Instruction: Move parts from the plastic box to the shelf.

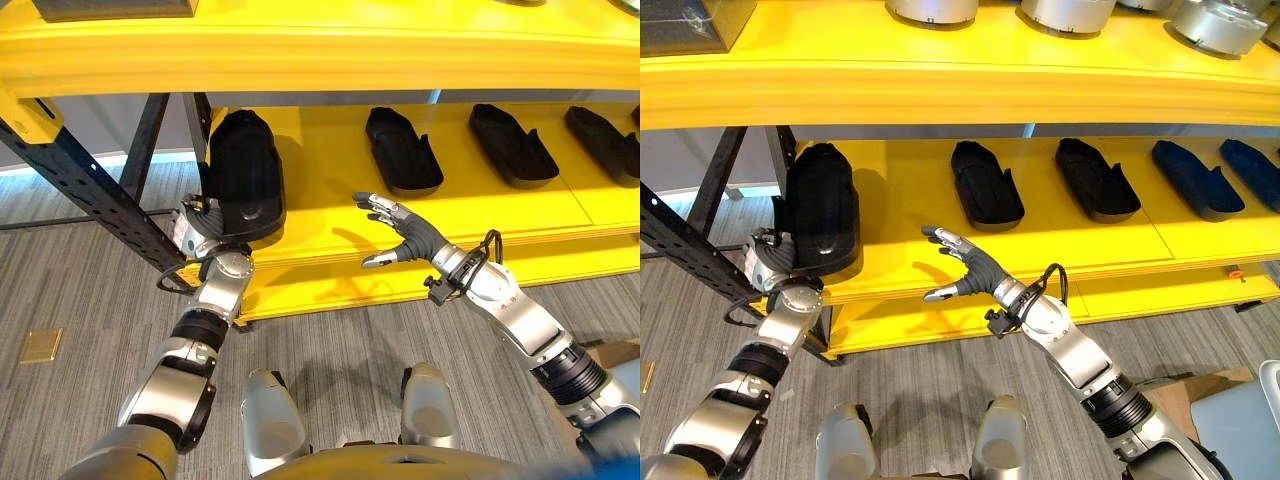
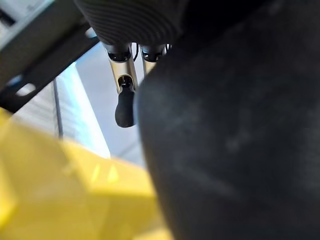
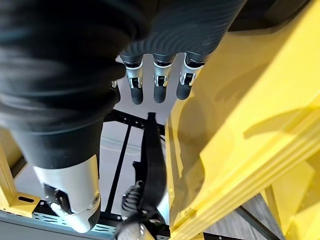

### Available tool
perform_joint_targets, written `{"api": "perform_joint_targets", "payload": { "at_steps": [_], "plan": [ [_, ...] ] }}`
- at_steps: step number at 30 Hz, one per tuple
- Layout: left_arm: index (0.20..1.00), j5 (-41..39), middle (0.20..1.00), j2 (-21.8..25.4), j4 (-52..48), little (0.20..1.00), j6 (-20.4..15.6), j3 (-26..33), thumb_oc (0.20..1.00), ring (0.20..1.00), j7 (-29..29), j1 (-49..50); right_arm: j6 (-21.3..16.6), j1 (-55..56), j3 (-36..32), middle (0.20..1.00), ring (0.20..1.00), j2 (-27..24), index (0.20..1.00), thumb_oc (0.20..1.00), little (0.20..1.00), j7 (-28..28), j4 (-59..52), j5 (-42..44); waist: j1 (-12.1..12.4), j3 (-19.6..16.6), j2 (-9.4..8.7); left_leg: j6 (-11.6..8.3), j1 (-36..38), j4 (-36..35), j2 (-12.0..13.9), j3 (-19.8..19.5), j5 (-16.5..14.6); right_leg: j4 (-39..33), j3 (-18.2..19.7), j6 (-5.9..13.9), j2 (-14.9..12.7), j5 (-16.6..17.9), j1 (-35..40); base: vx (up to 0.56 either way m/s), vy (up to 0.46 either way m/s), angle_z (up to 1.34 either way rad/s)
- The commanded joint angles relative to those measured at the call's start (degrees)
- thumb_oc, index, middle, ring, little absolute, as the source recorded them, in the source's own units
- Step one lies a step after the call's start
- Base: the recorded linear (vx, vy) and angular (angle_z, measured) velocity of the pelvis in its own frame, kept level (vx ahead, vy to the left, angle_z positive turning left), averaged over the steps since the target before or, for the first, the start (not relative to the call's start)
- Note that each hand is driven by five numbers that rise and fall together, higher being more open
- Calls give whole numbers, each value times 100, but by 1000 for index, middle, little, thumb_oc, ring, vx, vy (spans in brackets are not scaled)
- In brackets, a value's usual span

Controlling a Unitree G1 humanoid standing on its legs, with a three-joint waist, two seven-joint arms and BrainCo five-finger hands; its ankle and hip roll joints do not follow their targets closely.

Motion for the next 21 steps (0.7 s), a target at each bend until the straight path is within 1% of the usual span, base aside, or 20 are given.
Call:
{"api": "perform_joint_targets", "payload": {
  "at_steps": [1,2,3,7,11,12,15,18,21],
  "plan": [
    [200,-7,200,247,83,200,-93,-95,200,200,260,-618,-9,-100,-155,1000,1000,46,1000,1000,1000,69,-272,177,-12,-31,77,184,167,-429,175,710,353,516,-410,-475,116,-349,-113,23,70,-19],
    [200,-41,200,306,150,200,-55,-118,200,200,281,-719,28,-130,-154,1000,1000,35,1000,1000,1000,68,-289,172,-37,-23,79,184,129,-403,176,714,341,542,-383,-474,112,-357,-167,7,73,-18],
    [200,-34,200,523,391,200,-19,-159,200,200,173,-1010,90,-249,-133,1000,1000,-35,1000,1000,1000,47,-301,207,-101,9,80,176,22,-323,189,721,309,603,-316,-482,112,-379,-302,-15,65,-11],
    [200,-63,200,832,847,200,142,-348,200,200,85,-1599,186,-508,-112,1000,1000,-172,1000,1000,1000,10,-289,352,-244,97,76,165,-201,-174,205,705,239,772,-160,-496,126,-430,-633,-25,63,-9],
    [200,63,200,1039,1139,200,267,-640,200,200,125,-2141,191,-770,-100,1000,1000,-275,1000,1000,1000,6,-242,440,-350,203,66,170,-463,-29,200,671,157,871,-15,-501,159,-449,-953,-40,47,-11],
    [200,13,200,1119,1231,200,349,-786,200,200,130,-2353,215,-857,-80,1000,1000,-319,1000,1000,1000,-24,-235,546,-396,248,64,174,-589,41,206,646,119,934,56,-501,177,-462,-1090,-50,43,-9],
    [200,-51,200,1199,1397,200,435,-950,200,200,159,-2673,214,-963,-63,1000,1000,-424,1000,1000,1000,-41,-269,648,-465,326,49,186,-790,190,205,598,46,1032,140,-510,211,-480,-1289,-38,45,-5],
    [200,-315,200,1390,1741,200,580,-1238,200,200,243,-3250,177,-1000,-131,1000,1000,-656,1000,1000,1000,-69,-327,863,-616,482,27,275,-1210,562,133,529,-186,1246,296,-533,352,-521,-1738,-55,74,-3],
    [200,-609,200,1423,1816,200,621,-1239,200,200,337,-3267,121,-955,-195,1000,1000,-731,1000,1000,1000,-97,-361,943,-657,526,18,294,-1310,561,85,542,-224,1233,322,-522,418,-512,-1865,-53,47,-7]
  ]
}}
